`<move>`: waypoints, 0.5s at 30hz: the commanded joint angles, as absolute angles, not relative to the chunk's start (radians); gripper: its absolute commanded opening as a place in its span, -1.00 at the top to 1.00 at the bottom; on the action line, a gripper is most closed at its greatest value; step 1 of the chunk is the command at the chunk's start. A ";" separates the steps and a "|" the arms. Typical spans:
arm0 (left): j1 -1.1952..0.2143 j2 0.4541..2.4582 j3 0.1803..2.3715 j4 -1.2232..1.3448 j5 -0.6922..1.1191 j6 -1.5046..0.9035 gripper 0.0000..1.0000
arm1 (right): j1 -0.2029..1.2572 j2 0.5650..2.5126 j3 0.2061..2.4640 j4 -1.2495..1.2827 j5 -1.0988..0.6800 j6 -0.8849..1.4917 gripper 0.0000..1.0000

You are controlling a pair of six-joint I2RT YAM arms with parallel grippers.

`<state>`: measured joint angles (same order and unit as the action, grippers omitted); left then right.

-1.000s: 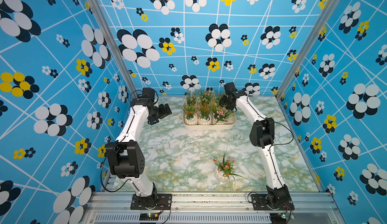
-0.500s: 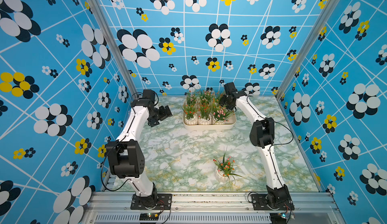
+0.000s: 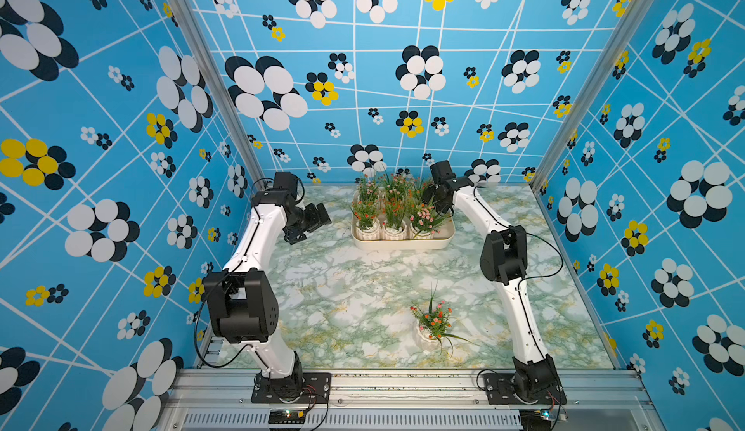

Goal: Put the potted gypsophila into the storage box
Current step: Place the baby's breath potted plant at the storage box.

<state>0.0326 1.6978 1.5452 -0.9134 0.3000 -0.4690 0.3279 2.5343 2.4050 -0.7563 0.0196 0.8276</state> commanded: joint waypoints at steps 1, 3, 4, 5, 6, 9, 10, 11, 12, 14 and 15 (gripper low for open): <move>0.041 1.689 1.552 -0.930 0.311 -0.449 -0.93 | 0.339 2.530 2.411 -0.704 0.012 0.833 0.55; 0.041 1.691 1.555 -0.932 0.313 -0.449 -0.93 | 0.339 2.527 2.411 -0.703 0.010 0.829 0.48; 0.041 1.690 1.557 -0.932 0.314 -0.449 -0.93 | 0.339 2.523 2.411 -0.703 0.009 0.825 0.46; 0.041 1.690 1.557 -0.932 0.314 -0.449 -0.93 | 0.339 2.521 2.410 -0.702 0.010 0.825 0.46; 0.041 1.688 1.558 -0.931 0.315 -0.450 -0.93 | 0.339 2.517 2.411 -0.700 0.013 0.823 0.46; 0.040 1.681 1.558 -0.936 0.310 -0.447 -0.93 | 0.339 2.504 2.412 -0.699 0.025 0.811 0.43; 0.041 1.678 1.557 -0.937 0.308 -0.447 -0.93 | 0.339 2.497 2.413 -0.702 0.030 0.807 0.42; 0.043 1.674 1.557 -0.939 0.305 -0.446 -0.93 | 0.339 2.489 2.413 -0.704 0.034 0.801 0.40; 0.046 1.669 1.557 -0.941 0.305 -0.445 -0.93 | 0.338 2.478 2.413 -0.708 0.042 0.794 0.38; 0.050 1.659 1.557 -0.942 0.306 -0.448 -0.93 | 0.336 2.456 2.412 -0.716 0.055 0.783 0.35; 0.054 1.653 1.557 -0.942 0.308 -0.448 -0.93 | 0.335 2.442 2.413 -0.721 0.061 0.776 0.34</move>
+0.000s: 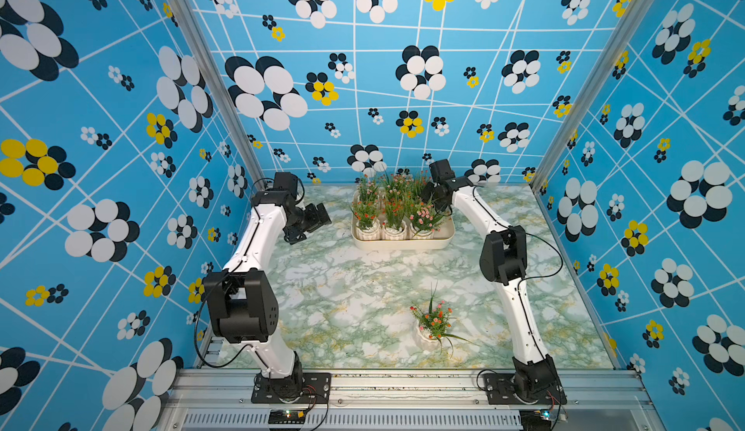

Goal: Put the potted gypsophila into the storage box
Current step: Place the baby's breath potted plant at the storage box.

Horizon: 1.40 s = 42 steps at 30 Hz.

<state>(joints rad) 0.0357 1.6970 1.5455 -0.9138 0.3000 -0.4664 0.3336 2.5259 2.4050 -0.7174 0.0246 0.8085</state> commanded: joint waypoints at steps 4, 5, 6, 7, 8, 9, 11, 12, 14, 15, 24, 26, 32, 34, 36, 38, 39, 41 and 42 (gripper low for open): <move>0.066 1.635 1.566 -0.945 0.324 -0.451 -0.93 | 0.330 2.394 2.414 -0.741 0.076 0.749 0.29; 0.067 1.631 1.568 -0.947 0.325 -0.451 -0.93 | 0.327 2.383 2.413 -0.751 0.083 0.743 0.26; 0.070 1.628 1.572 -0.948 0.326 -0.450 -0.93 | 0.327 2.371 2.413 -0.762 0.089 0.737 0.23; 0.071 1.626 1.575 -0.950 0.327 -0.452 -0.93 | 0.325 2.362 2.413 -0.772 0.093 0.733 0.20; 0.072 1.623 1.578 -0.951 0.330 -0.452 -0.93 | 0.324 2.351 2.412 -0.783 0.099 0.727 0.17; 0.074 1.621 1.580 -0.952 0.331 -0.452 -0.93 | 0.322 2.341 2.411 -0.793 0.104 0.723 0.14; 0.075 1.617 1.584 -0.955 0.331 -0.451 -0.94 | 0.319 2.319 2.408 -0.814 0.115 0.713 -0.01; 0.076 1.615 1.586 -0.957 0.330 -0.449 -0.94 | 0.319 2.307 2.407 -0.825 0.119 0.704 -0.18; 0.077 1.613 1.587 -0.961 0.328 -0.444 -0.94 | 0.314 2.287 2.406 -0.849 0.122 0.689 -0.50; 0.078 1.611 1.589 -0.961 0.329 -0.445 -0.94 | 0.312 2.276 2.406 -0.868 0.130 0.685 -0.76; 0.067 1.557 1.588 -1.007 0.324 -0.401 -0.95 | 0.292 2.095 2.287 -1.067 0.194 0.610 -0.99; 0.039 1.548 1.579 -1.038 0.316 -0.364 -0.95 | 0.285 2.011 2.166 -1.061 0.210 0.596 -0.98; -0.133 1.457 1.444 -1.095 0.294 -0.326 -0.96 | 0.244 1.686 1.676 -0.899 0.186 0.616 -0.98; -0.221 1.407 1.376 -1.087 0.284 -0.354 -0.96 | 0.238 1.594 1.521 -0.878 0.180 0.618 -0.99; -0.307 1.361 1.299 -1.063 0.274 -0.389 -0.96 | 0.237 1.529 1.420 -0.892 0.170 0.617 -0.98; -0.390 1.320 1.219 -1.023 0.272 -0.434 -0.96 | 0.237 1.473 1.326 -0.909 0.152 0.612 -0.99; -0.431 1.303 1.179 -1.004 0.271 -0.457 -0.96 | 0.238 1.447 1.278 -0.918 0.135 0.607 -0.98; -0.504 1.279 1.113 -0.977 0.262 -0.496 -0.96 | 0.238 1.395 1.203 -0.936 0.114 0.597 -0.98; -0.543 1.267 1.085 -0.966 0.252 -0.515 -0.97 | 0.238 1.368 1.164 -0.948 0.106 0.593 -0.98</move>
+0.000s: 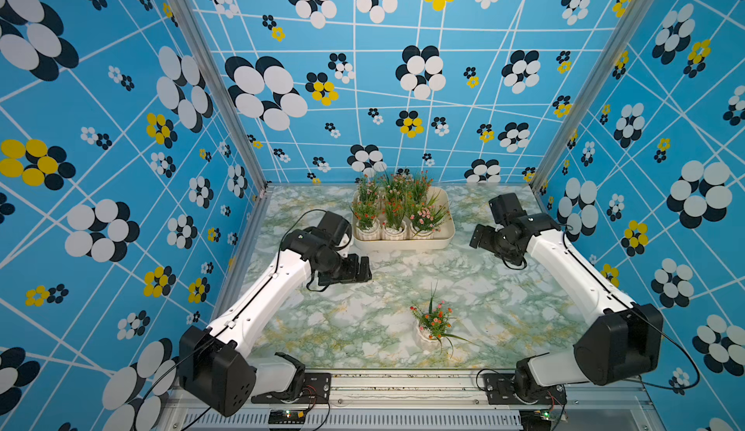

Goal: Put the potted gypsophila into the storage box
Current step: Place the baby's breath potted plant at the storage box, then pick up the baby's breath potted plant from the center of the board.

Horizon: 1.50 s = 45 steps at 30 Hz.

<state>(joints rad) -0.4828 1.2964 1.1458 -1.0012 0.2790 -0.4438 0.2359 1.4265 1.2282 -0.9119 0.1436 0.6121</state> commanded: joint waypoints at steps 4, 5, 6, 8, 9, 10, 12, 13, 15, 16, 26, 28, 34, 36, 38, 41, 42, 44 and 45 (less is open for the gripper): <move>-0.682 1.225 0.994 -0.925 0.223 -0.575 -0.96 | 0.238 1.270 1.028 -0.974 0.066 0.584 -0.96; -0.714 1.216 0.978 -0.920 0.212 -0.595 -0.96 | 0.239 1.252 0.997 -0.975 0.055 0.589 -0.94; -0.740 1.211 0.971 -0.917 0.205 -0.611 -0.96 | 0.239 1.238 0.974 -0.972 0.050 0.593 -0.94; -0.807 1.205 0.954 -0.900 0.193 -0.658 -0.95 | 0.249 1.217 0.920 -0.955 0.019 0.603 -0.92; -0.840 1.204 0.944 -0.883 0.191 -0.684 -0.95 | 0.258 1.214 0.902 -0.951 0.011 0.605 -0.92; -0.881 1.205 0.926 -0.855 0.194 -0.714 -0.95 | 0.270 1.213 0.883 -0.949 0.010 0.608 -0.91; -0.937 1.208 0.892 -0.813 0.186 -0.786 -0.94 | 0.288 1.212 0.853 -0.944 0.005 0.613 -0.91; -0.964 1.214 0.881 -0.791 0.177 -0.817 -0.93 | 0.300 1.210 0.836 -0.935 -0.001 0.618 -0.91; -1.012 1.230 0.884 -0.761 0.161 -0.847 -0.92 | 0.321 1.202 0.808 -0.916 -0.009 0.629 -0.91; -1.034 1.247 0.897 -0.767 0.141 -0.855 -0.92 | 0.328 1.197 0.794 -0.907 -0.017 0.631 -0.91; -1.093 1.369 0.975 -0.735 0.096 -0.939 -0.92 | 0.356 1.170 0.714 -0.873 -0.044 0.641 -0.91; -1.092 1.388 1.005 -0.741 0.090 -0.943 -0.92 | 0.355 1.167 0.696 -0.852 -0.052 0.644 -0.90; -1.090 1.460 1.087 -0.757 0.123 -0.972 -0.88 | 0.357 1.174 0.653 -0.791 -0.088 0.658 -0.89; -1.099 1.476 1.099 -0.765 0.126 -0.973 -0.86 | 0.358 1.170 0.641 -0.777 -0.098 0.661 -0.89; -1.106 1.480 1.101 -0.763 0.123 -0.977 -0.83 | 0.360 1.170 0.637 -0.766 -0.103 0.658 -0.89; -1.114 1.493 1.107 -0.772 0.119 -0.985 -0.80 | 0.360 1.178 0.636 -0.757 -0.106 0.648 -0.89; -1.117 1.500 1.114 -0.775 0.115 -0.985 -0.78 | 0.361 1.182 0.637 -0.754 -0.109 0.644 -0.89; -1.123 1.514 1.130 -0.785 0.105 -0.983 -0.77 | 0.360 1.190 0.638 -0.747 -0.115 0.641 -0.88; -1.124 1.523 1.138 -0.789 0.100 -0.982 -0.74 | 0.361 1.193 0.638 -0.744 -0.118 0.641 -0.88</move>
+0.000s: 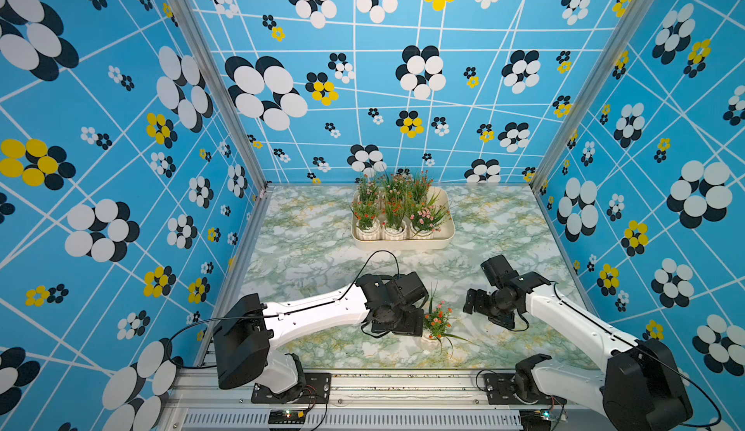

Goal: Put the potted gypsophila into the storage box
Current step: Pick up the baby's breath potted plant from the center of the board.

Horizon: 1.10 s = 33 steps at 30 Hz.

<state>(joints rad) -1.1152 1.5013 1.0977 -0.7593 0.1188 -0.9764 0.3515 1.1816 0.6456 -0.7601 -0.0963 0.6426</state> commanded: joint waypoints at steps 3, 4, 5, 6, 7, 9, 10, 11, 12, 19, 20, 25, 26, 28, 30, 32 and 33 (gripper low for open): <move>-1.124 1.552 1.164 -0.797 0.097 -0.974 -0.69 | 0.360 1.198 0.640 -0.734 -0.127 0.640 -0.88; -1.124 1.564 1.173 -0.799 0.099 -0.969 -0.66 | 0.360 1.200 0.639 -0.732 -0.128 0.640 -0.88; -1.126 1.578 1.182 -0.804 0.099 -0.967 -0.64 | 0.361 1.201 0.638 -0.730 -0.130 0.638 -0.88; -1.128 1.589 1.190 -0.808 0.098 -0.965 -0.61 | 0.360 1.201 0.638 -0.730 -0.130 0.637 -0.88; -1.127 1.600 1.198 -0.810 0.098 -0.961 -0.58 | 0.360 1.204 0.638 -0.730 -0.129 0.636 -0.88; -1.129 1.619 1.215 -0.819 0.094 -0.956 -0.53 | 0.360 1.206 0.637 -0.729 -0.129 0.634 -0.88; -1.129 1.626 1.224 -0.826 0.091 -0.954 -0.50 | 0.360 1.206 0.635 -0.726 -0.129 0.634 -0.88; -1.129 1.633 1.231 -0.831 0.087 -0.953 -0.45 | 0.360 1.207 0.634 -0.724 -0.129 0.632 -0.88; -1.131 1.638 1.236 -0.834 0.083 -0.950 -0.40 | 0.360 1.211 0.633 -0.723 -0.130 0.632 -0.88; -1.136 1.673 1.270 -0.855 0.069 -0.944 -0.07 | 0.360 1.235 0.627 -0.701 -0.132 0.627 -0.87; -1.136 1.678 1.274 -0.857 0.069 -0.942 -0.06 | 0.361 1.238 0.626 -0.696 -0.134 0.626 -0.88; -1.143 1.707 1.298 -0.874 0.069 -0.939 0.07 | 0.360 1.249 0.618 -0.681 -0.134 0.619 -0.87; -1.144 1.713 1.302 -0.876 0.072 -0.941 0.08 | 0.360 1.249 0.617 -0.678 -0.135 0.618 -0.87; -1.148 1.724 1.308 -0.884 0.069 -0.941 0.08 | 0.360 1.252 0.615 -0.672 -0.135 0.616 -0.87; -1.149 1.732 1.314 -0.890 0.066 -0.943 0.10 | 0.358 1.252 0.613 -0.668 -0.136 0.611 -0.87; -1.151 1.739 1.319 -0.893 0.067 -0.945 0.10 | 0.359 1.254 0.612 -0.665 -0.136 0.605 -0.87; -1.152 1.741 1.321 -0.894 0.066 -0.945 0.11 | 0.358 1.253 0.609 -0.664 -0.136 0.602 -0.87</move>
